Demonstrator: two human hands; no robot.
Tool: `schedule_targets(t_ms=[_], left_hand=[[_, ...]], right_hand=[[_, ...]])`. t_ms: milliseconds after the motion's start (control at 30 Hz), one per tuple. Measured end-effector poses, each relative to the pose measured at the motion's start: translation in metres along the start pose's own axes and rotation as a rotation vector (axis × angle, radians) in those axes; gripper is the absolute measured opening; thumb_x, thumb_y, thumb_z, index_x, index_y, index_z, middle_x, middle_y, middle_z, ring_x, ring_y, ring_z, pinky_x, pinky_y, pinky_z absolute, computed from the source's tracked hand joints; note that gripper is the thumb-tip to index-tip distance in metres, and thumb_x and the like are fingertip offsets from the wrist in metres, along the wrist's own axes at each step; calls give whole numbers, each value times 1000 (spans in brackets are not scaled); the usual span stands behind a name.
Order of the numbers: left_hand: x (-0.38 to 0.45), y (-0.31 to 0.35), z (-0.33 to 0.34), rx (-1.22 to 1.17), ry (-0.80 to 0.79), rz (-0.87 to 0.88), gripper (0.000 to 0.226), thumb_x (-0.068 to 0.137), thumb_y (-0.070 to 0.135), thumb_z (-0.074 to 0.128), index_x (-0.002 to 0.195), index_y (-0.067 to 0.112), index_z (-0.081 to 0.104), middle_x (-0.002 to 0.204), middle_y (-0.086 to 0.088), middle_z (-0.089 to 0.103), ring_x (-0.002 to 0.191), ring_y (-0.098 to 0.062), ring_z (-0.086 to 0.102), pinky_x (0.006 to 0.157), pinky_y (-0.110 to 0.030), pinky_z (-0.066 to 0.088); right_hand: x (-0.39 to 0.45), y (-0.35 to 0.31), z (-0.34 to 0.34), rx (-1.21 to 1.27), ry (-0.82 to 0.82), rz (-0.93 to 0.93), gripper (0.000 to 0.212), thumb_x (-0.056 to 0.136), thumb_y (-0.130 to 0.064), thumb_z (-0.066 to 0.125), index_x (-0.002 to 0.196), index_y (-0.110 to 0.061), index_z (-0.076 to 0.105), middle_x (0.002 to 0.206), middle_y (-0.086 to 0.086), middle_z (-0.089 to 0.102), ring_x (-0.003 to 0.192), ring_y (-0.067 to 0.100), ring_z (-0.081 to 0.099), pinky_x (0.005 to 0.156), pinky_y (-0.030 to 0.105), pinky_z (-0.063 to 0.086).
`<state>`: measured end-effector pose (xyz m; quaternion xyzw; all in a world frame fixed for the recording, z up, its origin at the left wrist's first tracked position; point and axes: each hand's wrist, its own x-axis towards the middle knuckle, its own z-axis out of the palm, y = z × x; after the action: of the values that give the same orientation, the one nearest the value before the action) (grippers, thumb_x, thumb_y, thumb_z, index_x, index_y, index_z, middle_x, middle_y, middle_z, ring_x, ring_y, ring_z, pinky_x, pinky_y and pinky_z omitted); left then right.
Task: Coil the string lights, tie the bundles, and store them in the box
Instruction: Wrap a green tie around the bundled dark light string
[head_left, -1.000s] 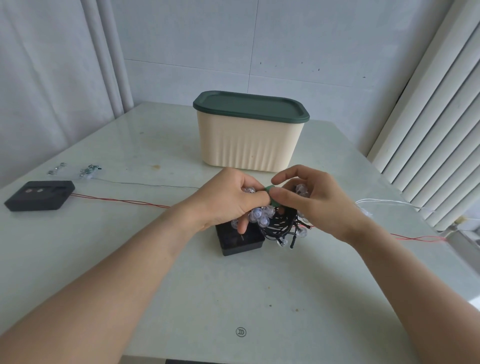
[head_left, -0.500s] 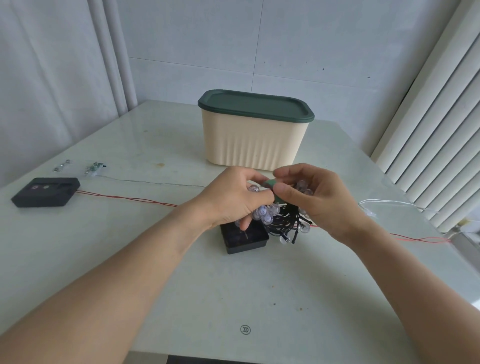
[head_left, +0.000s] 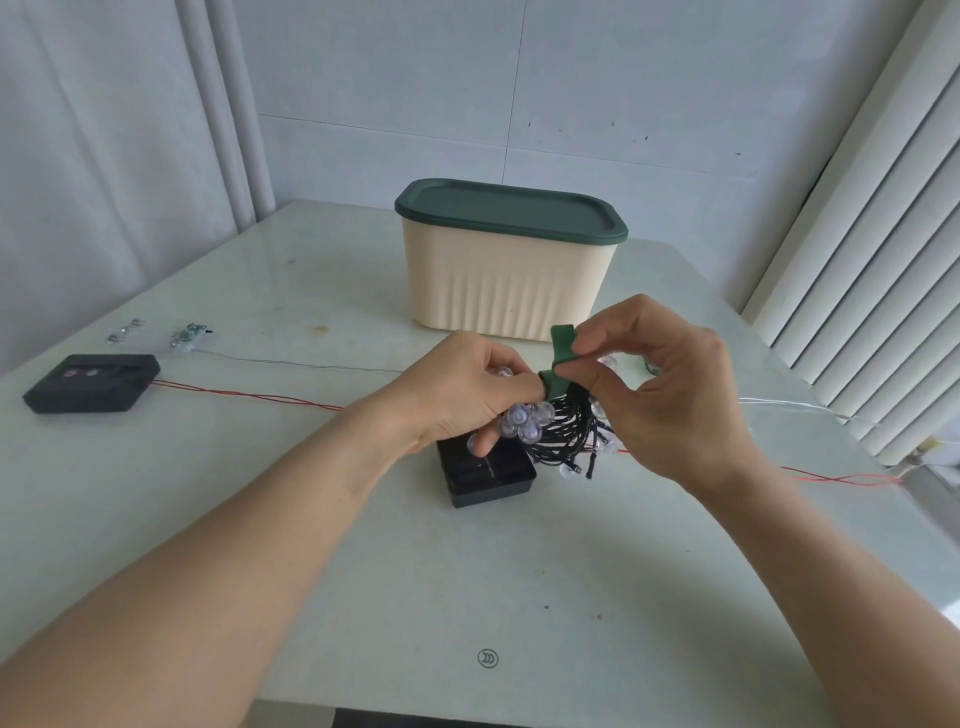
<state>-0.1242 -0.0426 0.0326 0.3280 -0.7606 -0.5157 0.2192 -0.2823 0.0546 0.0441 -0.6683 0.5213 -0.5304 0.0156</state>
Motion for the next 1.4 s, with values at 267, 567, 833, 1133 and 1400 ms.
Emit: schedule_targets(t_ms=[267, 567, 833, 1133, 1400], left_hand=[[-10, 8, 6, 146, -41, 90, 21, 90, 11, 60, 71, 8, 69, 56, -3, 67, 34, -19, 44, 49, -27, 39], [-14, 5, 12, 345, 31, 301, 29, 88, 14, 62, 63, -2, 58, 56, -20, 43, 51, -14, 30, 48, -28, 23], [-17, 7, 13, 419, 29, 373, 25, 84, 12, 61, 60, 8, 60, 49, -7, 44, 49, -12, 28, 48, -29, 27], [-16, 5, 8, 327, 30, 382, 16, 88, 10, 62, 75, 6, 72, 55, -12, 43, 51, -11, 27, 49, -25, 27], [-13, 3, 3, 231, 6, 295, 15, 92, 10, 62, 84, 9, 75, 59, -23, 59, 39, -15, 39, 43, -22, 36]], right_hand=[[3, 6, 1, 69, -47, 169, 34, 80, 2, 80, 80, -25, 61, 78, -7, 71, 75, 8, 71, 75, 27, 56], [7, 14, -2, 271, -118, 540, 23, 73, -10, 80, 71, -20, 60, 78, 8, 72, 69, 41, 67, 71, 60, 55], [6, 15, 0, 173, -223, 707, 16, 85, -10, 72, 72, -20, 72, 70, -1, 73, 64, 17, 60, 68, 34, 49], [7, 0, -10, -142, -319, 562, 22, 92, -32, 66, 74, -22, 71, 60, -11, 67, 49, 5, 51, 49, 13, 39], [6, -1, -13, -83, -396, 507, 7, 92, -38, 65, 98, -34, 67, 79, -9, 72, 56, 10, 57, 44, 18, 39]])
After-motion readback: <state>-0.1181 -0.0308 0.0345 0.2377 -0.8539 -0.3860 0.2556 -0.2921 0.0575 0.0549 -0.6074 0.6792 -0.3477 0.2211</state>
